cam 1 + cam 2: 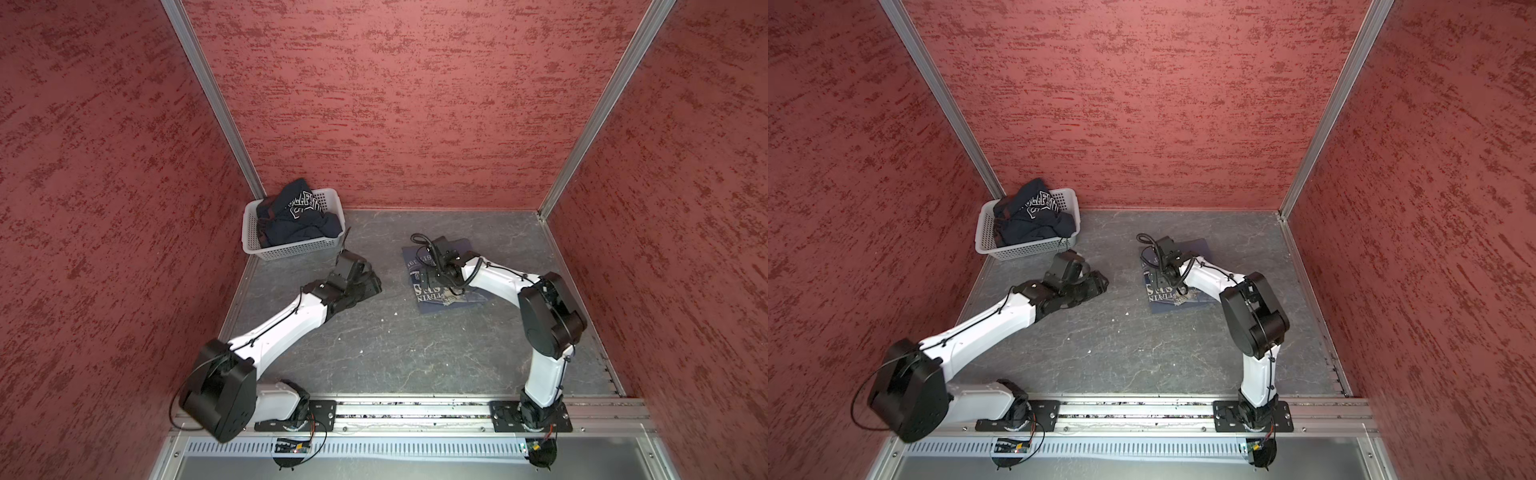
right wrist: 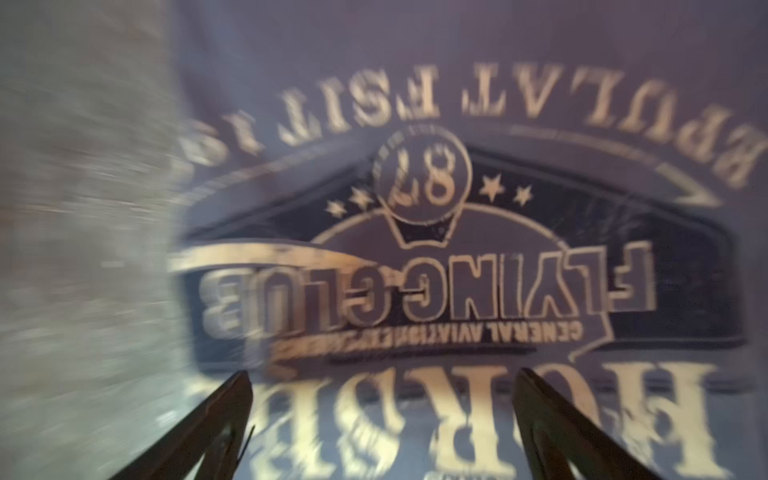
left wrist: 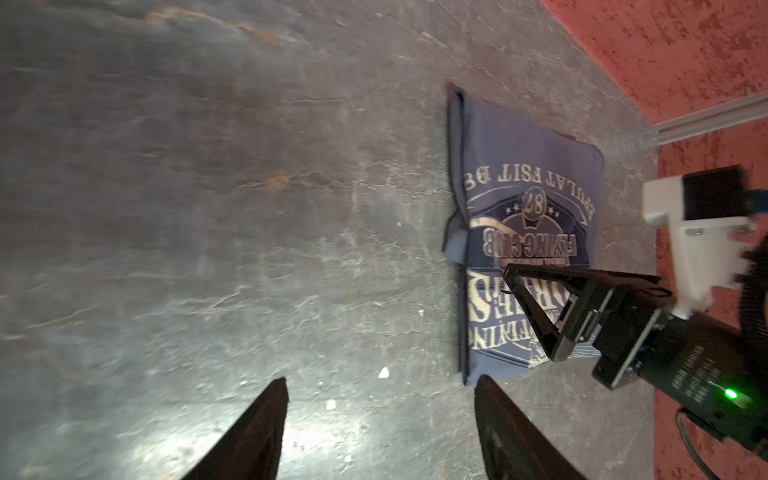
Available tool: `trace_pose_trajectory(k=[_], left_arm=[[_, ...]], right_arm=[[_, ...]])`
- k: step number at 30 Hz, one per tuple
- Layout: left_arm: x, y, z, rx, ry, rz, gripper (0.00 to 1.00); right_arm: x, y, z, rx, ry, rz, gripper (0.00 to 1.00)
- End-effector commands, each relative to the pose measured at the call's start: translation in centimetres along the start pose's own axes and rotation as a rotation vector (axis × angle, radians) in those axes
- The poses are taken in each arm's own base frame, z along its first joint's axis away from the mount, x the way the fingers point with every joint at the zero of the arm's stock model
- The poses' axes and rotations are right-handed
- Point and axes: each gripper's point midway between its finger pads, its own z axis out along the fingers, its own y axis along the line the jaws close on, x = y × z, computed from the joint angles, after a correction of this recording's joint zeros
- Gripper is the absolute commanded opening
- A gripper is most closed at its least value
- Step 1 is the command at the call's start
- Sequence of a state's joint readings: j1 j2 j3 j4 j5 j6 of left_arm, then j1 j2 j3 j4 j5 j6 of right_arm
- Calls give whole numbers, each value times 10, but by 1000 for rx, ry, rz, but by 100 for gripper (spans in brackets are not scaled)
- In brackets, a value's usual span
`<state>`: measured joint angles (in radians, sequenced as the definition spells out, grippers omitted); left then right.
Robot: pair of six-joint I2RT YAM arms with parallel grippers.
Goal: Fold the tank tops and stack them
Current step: 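Carry the tank top to the far corner with the right gripper while the left withdraws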
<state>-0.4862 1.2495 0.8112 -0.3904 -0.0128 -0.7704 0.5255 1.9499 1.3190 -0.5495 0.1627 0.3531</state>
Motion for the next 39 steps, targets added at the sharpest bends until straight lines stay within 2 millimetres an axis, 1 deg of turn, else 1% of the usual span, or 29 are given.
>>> trace_pose_trajectory(k=[1, 4, 7, 9, 12, 17, 21, 24, 27, 29, 31, 33, 35, 36, 39], left_arm=[[-12, 20, -14, -8, -85, -39, 73], [-14, 36, -22, -13, -102, -68, 74], [-15, 50, -27, -25, -110, -92, 74], [-17, 57, -29, -30, -116, -106, 74], [-17, 62, -30, -30, -116, -117, 74], [-16, 68, -32, -35, -108, -119, 74], [-16, 75, -36, -50, -114, -122, 75], [-18, 81, -38, -52, -122, -136, 75], [-22, 81, -39, -48, -124, -145, 75], [-27, 78, -40, -44, -121, -139, 75], [-35, 70, -43, -43, -121, -118, 75], [-47, 61, -47, -47, -127, -90, 76], [-64, 54, -51, -71, -137, -61, 77], [-75, 51, -54, -86, -147, -54, 77], [-113, 43, -56, -119, -182, -54, 80]], right_arm=[[-4, -29, 16, 99, 45, 1, 98], [-1, -54, 31, 137, 81, 17, 98], [-8, -89, 38, 175, 86, 52, 98], [-17, -117, 42, 218, 76, 64, 98], [-36, -154, 46, 265, 50, 53, 98], [-66, -214, 54, 332, 24, 68, 98], [-84, -252, 54, 387, 20, 67, 99], [-85, -269, 49, 412, 34, 90, 98], [-84, -271, 41, 421, 33, 112, 98], [-84, -271, 29, 429, 31, 136, 98], [-84, -271, 9, 439, 14, 166, 98], [-85, -265, -17, 426, -6, 218, 98], [-85, -249, -51, 379, -52, 283, 98], [-87, -238, -68, 339, -91, 308, 98], [-90, -185, -113, 106, -232, 354, 98]])
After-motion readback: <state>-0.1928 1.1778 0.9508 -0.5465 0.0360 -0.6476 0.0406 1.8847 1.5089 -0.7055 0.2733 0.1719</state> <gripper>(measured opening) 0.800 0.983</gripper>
